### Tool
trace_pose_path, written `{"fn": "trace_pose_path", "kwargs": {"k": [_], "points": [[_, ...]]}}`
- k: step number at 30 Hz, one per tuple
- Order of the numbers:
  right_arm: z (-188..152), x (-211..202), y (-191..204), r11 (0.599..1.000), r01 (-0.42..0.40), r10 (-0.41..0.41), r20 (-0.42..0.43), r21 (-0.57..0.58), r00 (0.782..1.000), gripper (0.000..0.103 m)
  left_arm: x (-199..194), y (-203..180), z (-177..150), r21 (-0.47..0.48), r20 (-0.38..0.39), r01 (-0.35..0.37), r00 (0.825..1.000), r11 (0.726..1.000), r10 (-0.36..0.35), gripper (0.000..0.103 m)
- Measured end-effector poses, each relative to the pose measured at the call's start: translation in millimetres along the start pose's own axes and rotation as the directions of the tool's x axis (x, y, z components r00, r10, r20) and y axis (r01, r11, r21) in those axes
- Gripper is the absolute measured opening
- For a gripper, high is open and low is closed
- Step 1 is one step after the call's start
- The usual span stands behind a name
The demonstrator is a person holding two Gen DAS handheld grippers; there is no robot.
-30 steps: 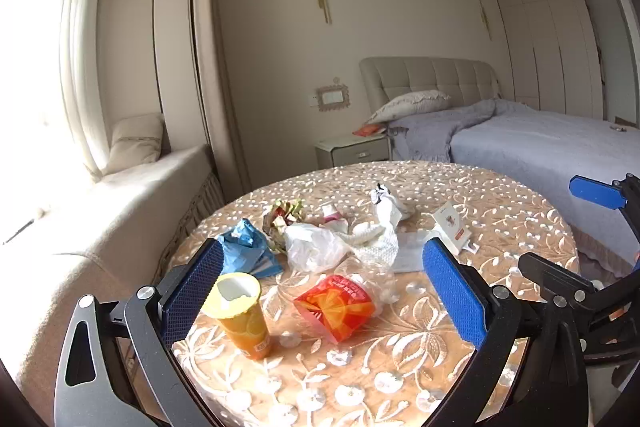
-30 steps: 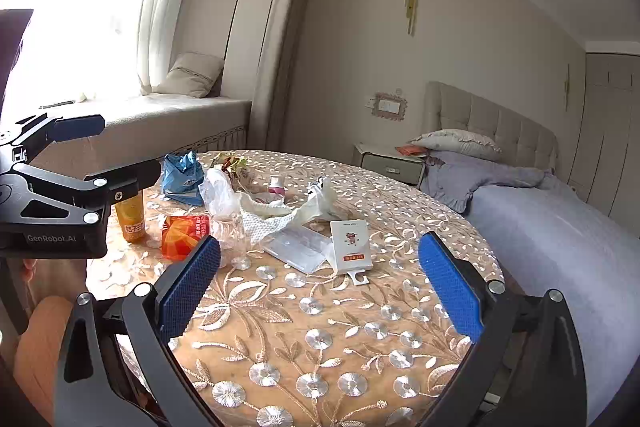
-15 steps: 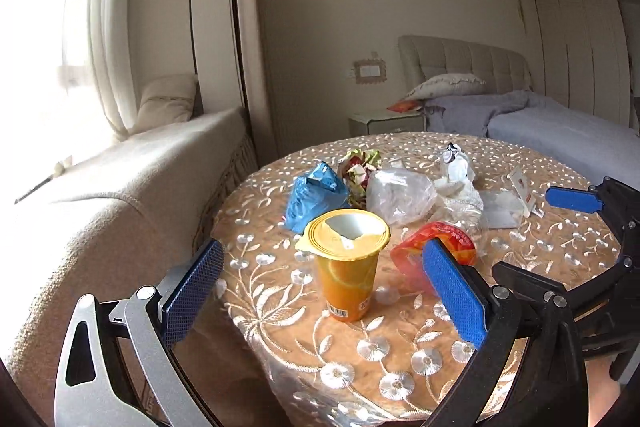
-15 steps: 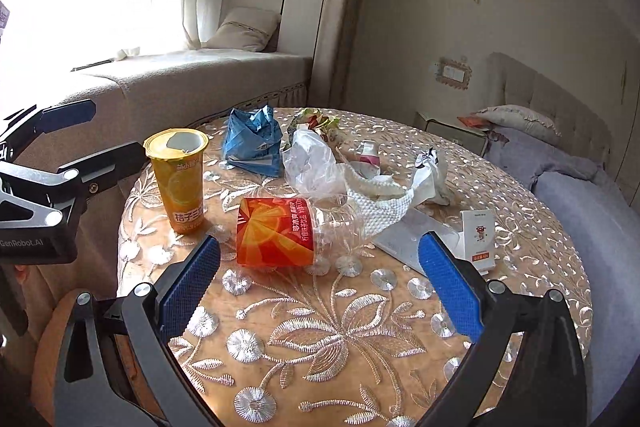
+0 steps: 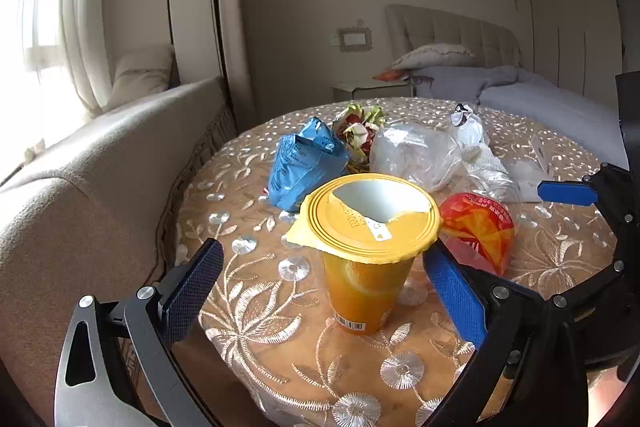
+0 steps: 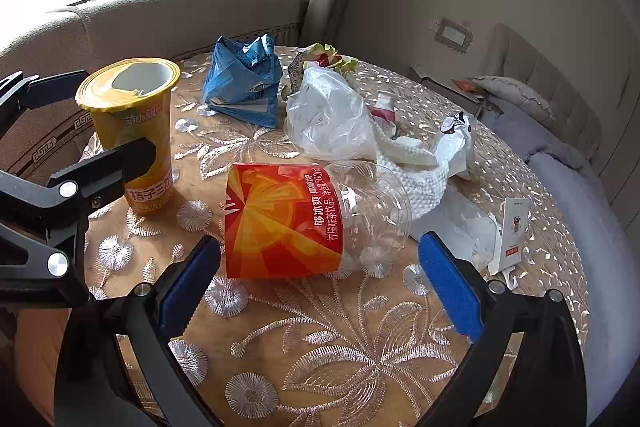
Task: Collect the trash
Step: 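Grasp the yellow-lidded orange cup with the left tool while the right tool grasps the orange-labelled bottle, then carry the cup and bottle over the white bin with both tools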
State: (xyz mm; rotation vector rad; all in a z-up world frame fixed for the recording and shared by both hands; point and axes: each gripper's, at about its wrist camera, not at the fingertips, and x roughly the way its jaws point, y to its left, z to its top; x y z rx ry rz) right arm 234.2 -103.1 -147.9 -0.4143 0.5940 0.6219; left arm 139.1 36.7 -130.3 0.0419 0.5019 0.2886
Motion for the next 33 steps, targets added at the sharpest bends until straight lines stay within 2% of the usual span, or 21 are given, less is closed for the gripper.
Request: {"fn": "trace_pose_path", "kwargs": {"k": [5, 9, 11, 13, 18, 23, 29, 33], "points": [[1.4, 16.0, -28.4, 0.989, -0.023, 0.036, -0.088, 0.148, 0.995, 0.097, 17.8, -1.7, 7.2, -0.008, -0.028, 0.014, 1.0, 1.0, -0.014, 0.098], [1.0, 24.5, -41.8, 0.976, -0.075, 0.101, -0.12, 0.204, 0.988, 0.054, 29.9, -4.1, 8.4, -0.015, -0.053, 0.043, 0.998, 0.999, -0.044, 0.096], [0.9, 25.3, -43.9, 0.975, -0.075, 0.102, -0.124, 0.209, 0.987, 0.043, 37.1, -9.4, 7.5, 0.007, -0.073, 0.029, 0.997, 1.0, -0.028, 0.061], [-0.1, 22.5, -45.5, 0.978, -0.048, 0.073, -0.117, 0.203, 0.99, 0.019, 43.5, -12.1, 5.0, 0.005, -0.099, 0.026, 0.995, 1.0, -0.025, 0.047], [-1.6, 15.3, -60.1, 0.972, -0.037, 0.059, -0.091, 0.232, 0.994, 0.012, 36.7, -17.4, 2.0, 0.008, -0.074, 0.024, 0.997, 1.0, -0.024, 0.046], [-1.3, -3.6, -78.6, 0.963, -0.033, 0.042, -0.028, 0.268, 0.999, 0.006, 21.4, -18.3, 8.1, -0.009, -0.049, 0.034, 0.998, 0.999, -0.034, 0.046], [-5.1, -24.3, -92.6, 0.958, -0.031, 0.029, 0.013, 0.284, 1.0, 0.005, 4.5, -30.4, 16.9, -0.004, -0.011, 0.042, 0.999, 0.999, -0.042, 0.045], [-13.6, -47.7, -107.3, 0.953, -0.013, 0.0, 0.042, 0.301, 0.999, 0.005, -7.8, -43.3, 23.5, 0.001, 0.008, 0.082, 0.997, 0.997, -0.082, 0.045]]}}
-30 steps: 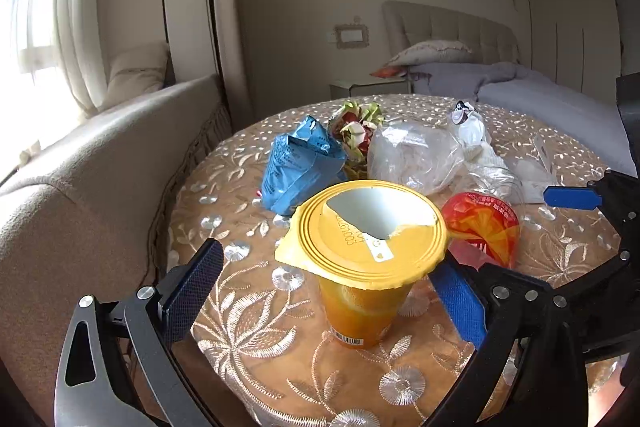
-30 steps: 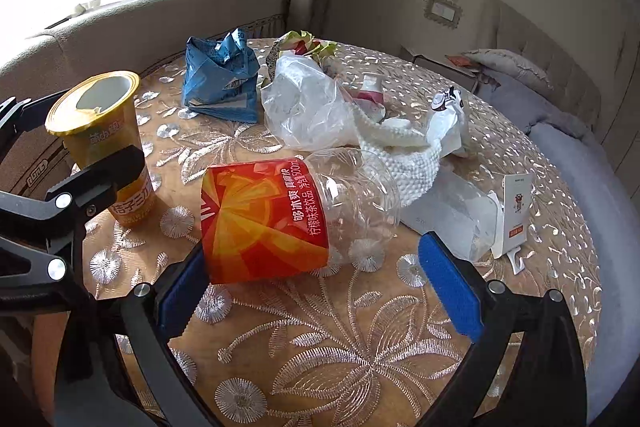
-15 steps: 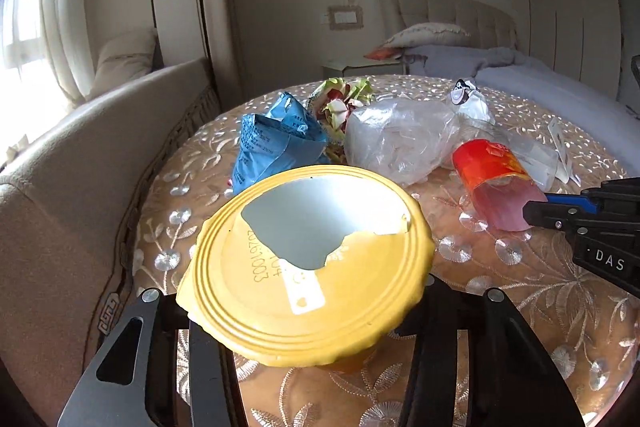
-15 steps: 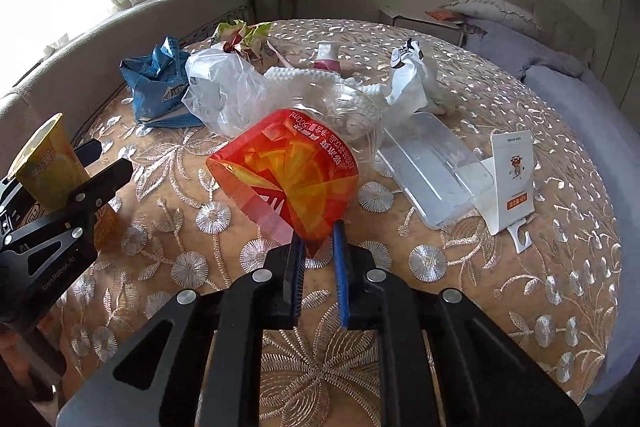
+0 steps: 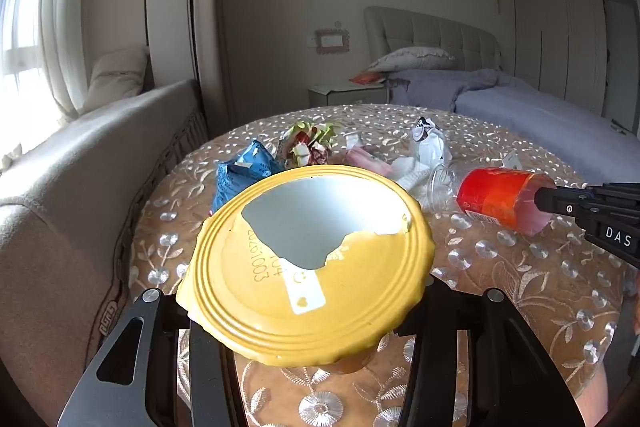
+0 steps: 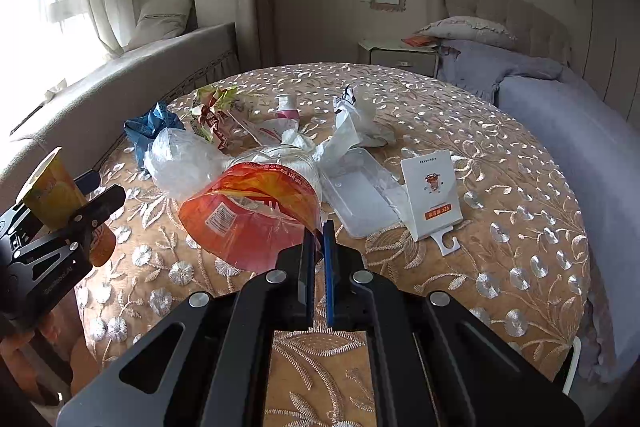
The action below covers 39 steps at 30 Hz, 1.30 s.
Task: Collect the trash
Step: 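Carry the cup and bottle over the white bin with both tools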
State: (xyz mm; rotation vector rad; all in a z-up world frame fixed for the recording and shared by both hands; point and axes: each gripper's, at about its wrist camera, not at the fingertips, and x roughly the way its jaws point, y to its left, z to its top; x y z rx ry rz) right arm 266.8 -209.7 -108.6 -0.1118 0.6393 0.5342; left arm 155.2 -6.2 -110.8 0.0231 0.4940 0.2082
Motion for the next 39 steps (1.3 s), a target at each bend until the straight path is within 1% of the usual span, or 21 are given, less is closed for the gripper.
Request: {"fn": "trace_pose_path", "kwargs": {"k": [3, 9, 13, 17, 21, 25, 29, 33, 39], "points": [[-5.8, -24.2, -18.4, 0.999, 0.029, -0.03, 0.032, 0.025, 0.999, 0.005, -8.7, -17.8, 7.1, 0.033, 0.024, 0.017, 1.0, 0.999, -0.018, 0.045], [-21.1, -68.7, -67.2, 0.99, 0.096, -0.104, 0.084, 0.102, 0.991, 0.005, -16.6, -64.5, 13.7, 0.074, 0.043, 0.104, 0.993, 0.992, -0.107, 0.046], [-36.5, -94.0, -101.3, 0.976, 0.154, -0.17, 0.096, 0.154, 0.981, 0.005, -16.3, -105.3, 16.0, 0.111, 0.042, 0.179, 0.982, 0.978, -0.185, 0.045], [-56.3, -116.7, -137.8, 0.954, 0.213, -0.236, 0.092, 0.211, 0.967, 0.005, -14.5, -152.4, 16.9, 0.155, 0.033, 0.258, 0.963, 0.954, -0.266, 0.045], [-78.7, -134.8, -174.1, 0.921, 0.281, -0.31, 0.072, 0.268, 0.948, 0.005, -13.8, -203.6, 16.7, 0.207, 0.018, 0.348, 0.933, 0.915, -0.359, 0.046], [-104.3, -146.8, -210.9, 0.88, 0.342, -0.371, 0.029, 0.331, 0.928, 0.005, -11.9, -256.3, 14.5, 0.266, -0.002, 0.428, 0.896, 0.864, -0.444, 0.046], [-129.8, -156.1, -243.1, 0.838, 0.39, -0.415, -0.018, 0.382, 0.91, 0.005, -7.8, -309.6, 10.1, 0.322, -0.034, 0.494, 0.858, 0.807, -0.512, 0.046], [-150.5, -157.8, -270.7, 0.8, 0.433, -0.449, -0.064, 0.416, 0.891, 0.005, -1.9, -356.6, 2.0, 0.369, -0.068, 0.556, 0.815, 0.744, -0.575, 0.046], [-179.7, -152.9, -307.7, 0.755, 0.481, -0.468, -0.146, 0.446, 0.871, 0.005, 15.1, -420.9, -16.6, 0.406, -0.137, 0.638, 0.75, 0.654, -0.647, 0.046]]}}
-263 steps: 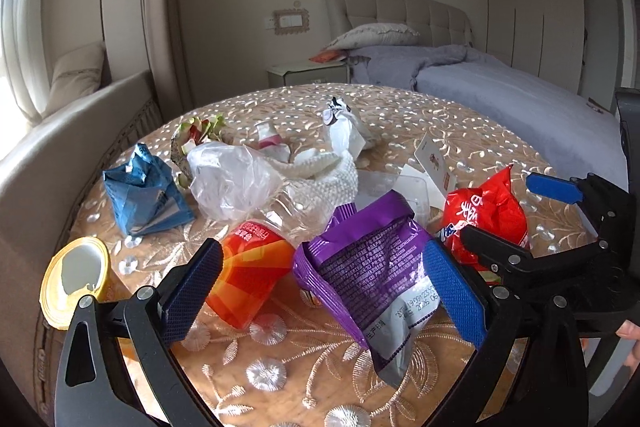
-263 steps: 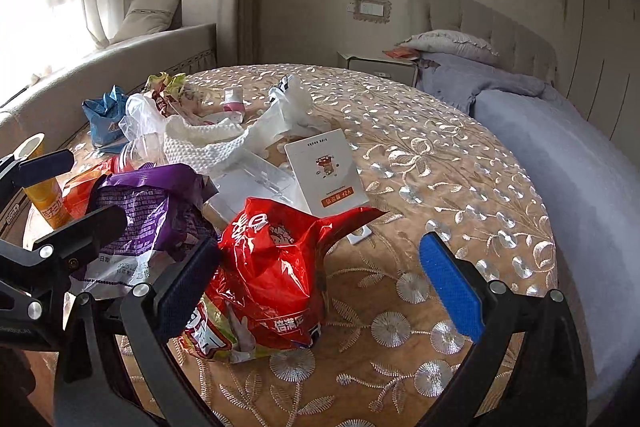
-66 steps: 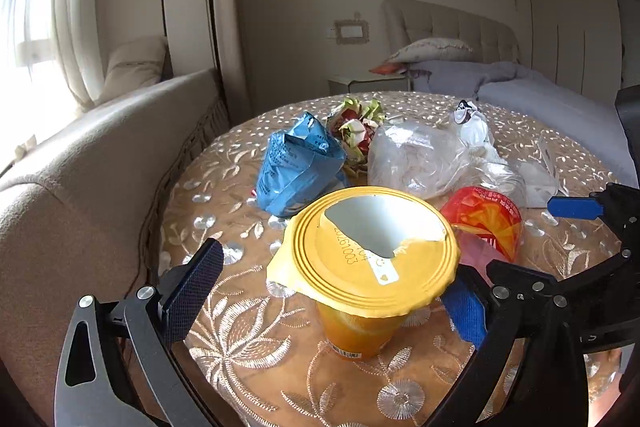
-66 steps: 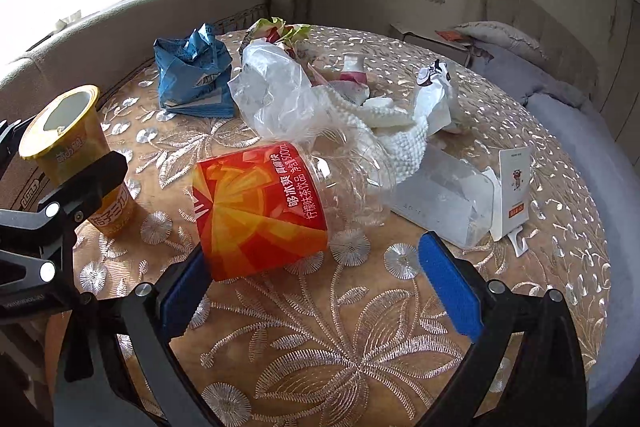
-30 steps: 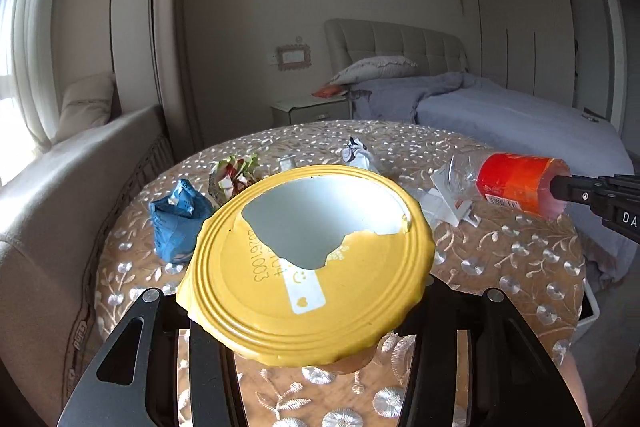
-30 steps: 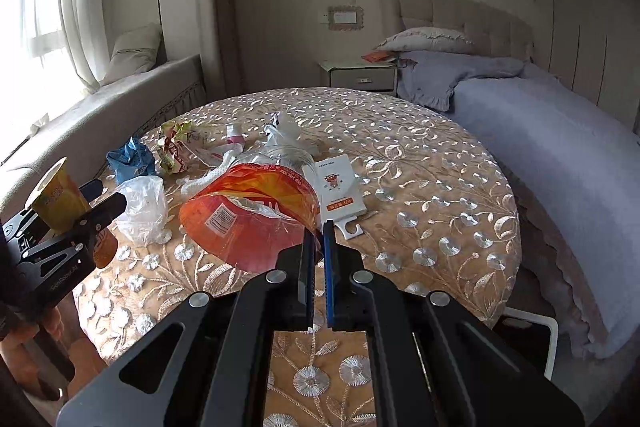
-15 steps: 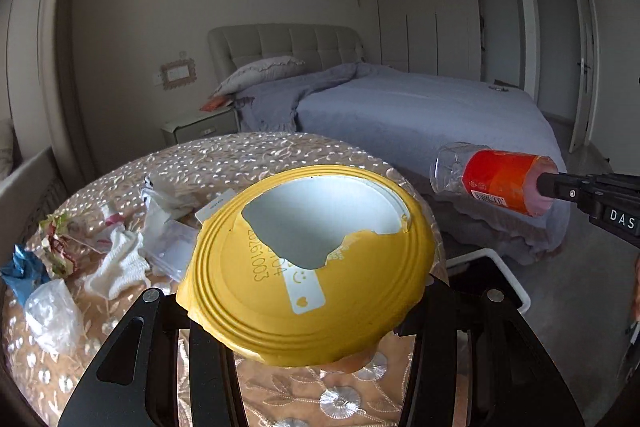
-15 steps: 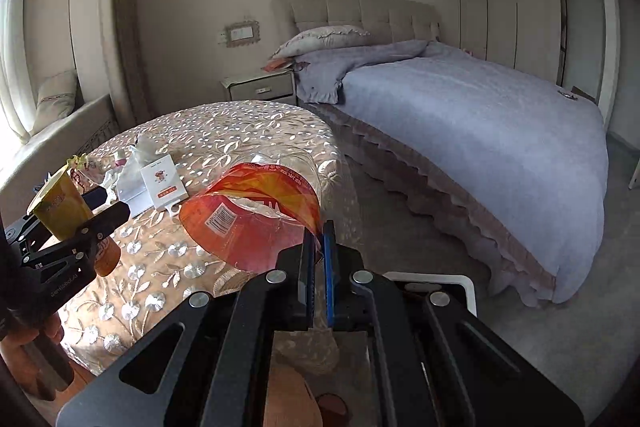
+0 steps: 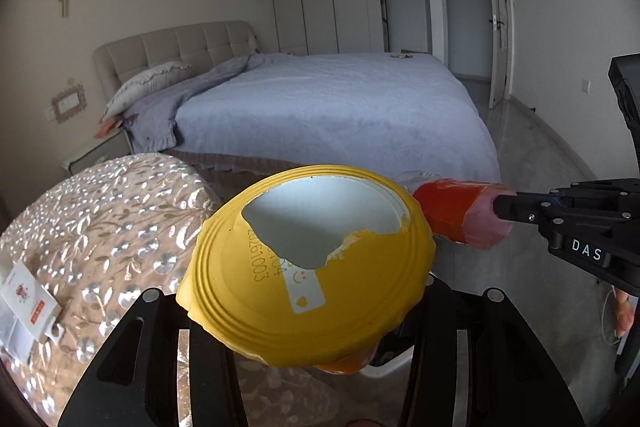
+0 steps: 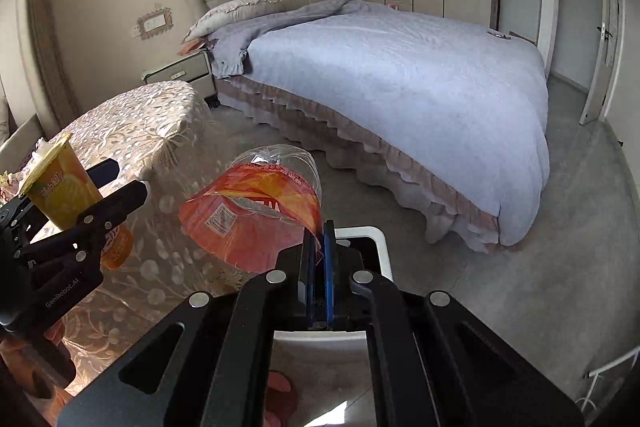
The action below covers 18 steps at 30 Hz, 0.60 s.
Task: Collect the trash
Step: 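Carry the cup and bottle over the white bin with both tools, then open both tools to drop the cup and bottle into the bin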
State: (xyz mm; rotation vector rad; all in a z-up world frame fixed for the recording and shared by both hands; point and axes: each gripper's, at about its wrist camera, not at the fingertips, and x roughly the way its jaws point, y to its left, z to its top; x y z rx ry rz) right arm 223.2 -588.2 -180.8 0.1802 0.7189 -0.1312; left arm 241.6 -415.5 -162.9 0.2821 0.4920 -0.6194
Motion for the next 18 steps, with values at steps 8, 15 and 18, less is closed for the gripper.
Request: {"fn": "trace_pose_path", "kwargs": {"k": [8, 15, 18], "points": [[-12.5, 60.1, -41.1, 0.998, 0.023, -0.016, -0.127, 0.056, 0.992, 0.005, 79.2, -27.2, -12.3, 0.062, -0.069, 0.101, 0.993, 0.993, -0.096, 0.046], [-23.7, 117.6, -50.5, 0.997, 0.032, -0.015, -0.222, 0.07, 0.975, 0.005, 140.8, -45.0, -29.7, 0.133, -0.184, 0.151, 0.975, 0.98, -0.125, 0.046], [-27.3, 138.3, -51.1, 0.997, 0.045, -0.027, -0.253, 0.064, 0.967, 0.005, 161.5, -46.7, -36.6, 0.135, -0.22, 0.161, 0.967, 0.978, -0.129, 0.046]]}}
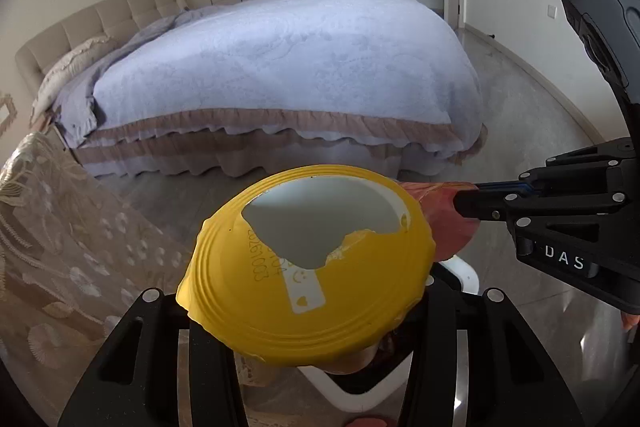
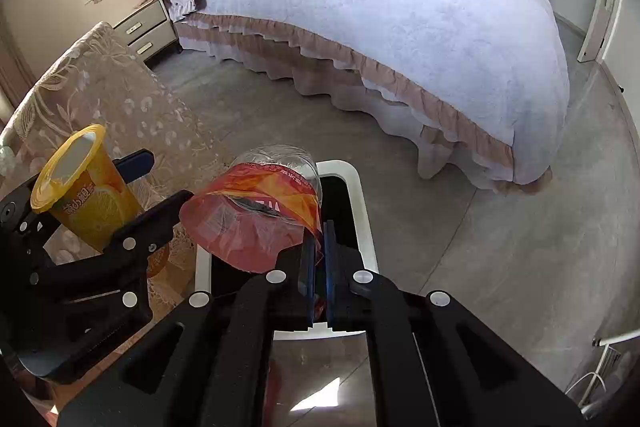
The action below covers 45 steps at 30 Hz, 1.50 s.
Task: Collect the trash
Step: 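Open both tools to drop the cup and bottle into the bin, then return both tools to the table toward the clear plastic items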
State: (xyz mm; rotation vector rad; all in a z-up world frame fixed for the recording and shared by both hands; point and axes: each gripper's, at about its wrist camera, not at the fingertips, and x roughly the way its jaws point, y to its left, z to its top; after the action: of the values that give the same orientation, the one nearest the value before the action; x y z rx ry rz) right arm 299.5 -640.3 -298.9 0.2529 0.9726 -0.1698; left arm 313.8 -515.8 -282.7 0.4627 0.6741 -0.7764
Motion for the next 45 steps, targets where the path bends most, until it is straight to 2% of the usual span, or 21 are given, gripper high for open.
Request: {"fn": "trace_pose_path", "kwargs": {"k": [5, 6, 7, 8, 9, 10, 11, 14, 20, 26, 32, 36, 45], "points": [[1.4, 31.2, -1.4, 1.0, 0.01, -0.01, -0.066, -0.006, 0.998, 0.005, 24.8, 0.7, -9.5, -0.035, -0.063, 0.026, 0.998, 0.999, -0.028, 0.047], [1.4, 37.3, -1.0, 1.0, 0.017, -0.018, -0.085, -0.018, 0.996, 0.008, 30.0, 0.5, -11.1, -0.042, -0.082, 0.039, 0.996, 0.998, -0.042, 0.048], [1.4, 41.0, -1.5, 1.0, 0.021, -0.022, -0.091, -0.02, 0.996, 0.035, 35.6, -0.1, -10.8, -0.05, -0.1, 0.046, 0.994, 0.998, -0.051, 0.07], [1.3, 43.2, -4.9, 0.997, 0.075, -0.076, -0.087, -0.013, 0.993, 0.042, 38.9, 0.9, -12.2, -0.049, -0.11, 0.013, 0.994, 0.999, -0.018, 0.089], [1.8, 45.8, -9.9, 0.996, 0.086, -0.086, -0.092, -0.004, 0.992, 0.078, 41.0, 4.2, -13.8, -0.042, -0.117, 0.002, 0.993, 0.999, -0.006, 0.099], [1.8, 46.7, -15.2, 0.996, 0.085, -0.083, -0.091, 0.013, 0.992, 0.094, 41.0, 7.0, -14.8, -0.047, -0.116, 0.005, 0.993, 0.999, -0.01, 0.098], [1.6, 46.1, -20.9, 0.997, 0.064, -0.061, -0.082, 0.034, 0.995, 0.099, 41.8, 11.2, -14.9, -0.066, -0.117, 0.009, 0.993, 0.998, -0.017, 0.098], [0.8, 45.0, -28.0, 0.996, 0.073, -0.07, -0.068, 0.045, 0.995, 0.099, 40.3, 17.1, -14.1, -0.103, -0.107, 0.008, 0.994, 0.995, -0.019, 0.098], [-1.8, 31.4, -28.4, 0.995, 0.095, -0.094, -0.028, 0.034, 0.995, 0.099, 32.8, 8.7, -13.0, -0.075, -0.077, -0.003, 0.997, 0.997, -0.003, 0.098], [0.0, 0.7, -31.9, 0.993, 0.107, -0.109, 0.034, 0.054, 0.993, 0.099, 7.1, 0.1, -1.3, -0.077, -0.02, 0.009, 1.0, 0.997, -0.01, 0.098], [0.2, -43.9, -36.0, 0.991, 0.115, -0.123, 0.12, 0.072, 0.985, 0.099, -42.2, -15.1, 15.9, -0.045, 0.063, -0.014, 0.998, 0.999, 0.017, 0.098], [-2.8, -74.3, -33.3, 0.993, 0.1, -0.111, 0.187, 0.069, 0.976, 0.099, -80.4, -17.4, 23.7, -0.057, 0.123, -0.034, 0.992, 0.998, 0.041, 0.098], [-4.0, -138.9, -2.1, 0.998, 0.057, -0.053, 0.345, -0.003, 0.937, 0.099, -160.0, -10.0, 29.6, -0.089, 0.228, -0.091, 0.967, 0.992, 0.11, 0.098]]}}
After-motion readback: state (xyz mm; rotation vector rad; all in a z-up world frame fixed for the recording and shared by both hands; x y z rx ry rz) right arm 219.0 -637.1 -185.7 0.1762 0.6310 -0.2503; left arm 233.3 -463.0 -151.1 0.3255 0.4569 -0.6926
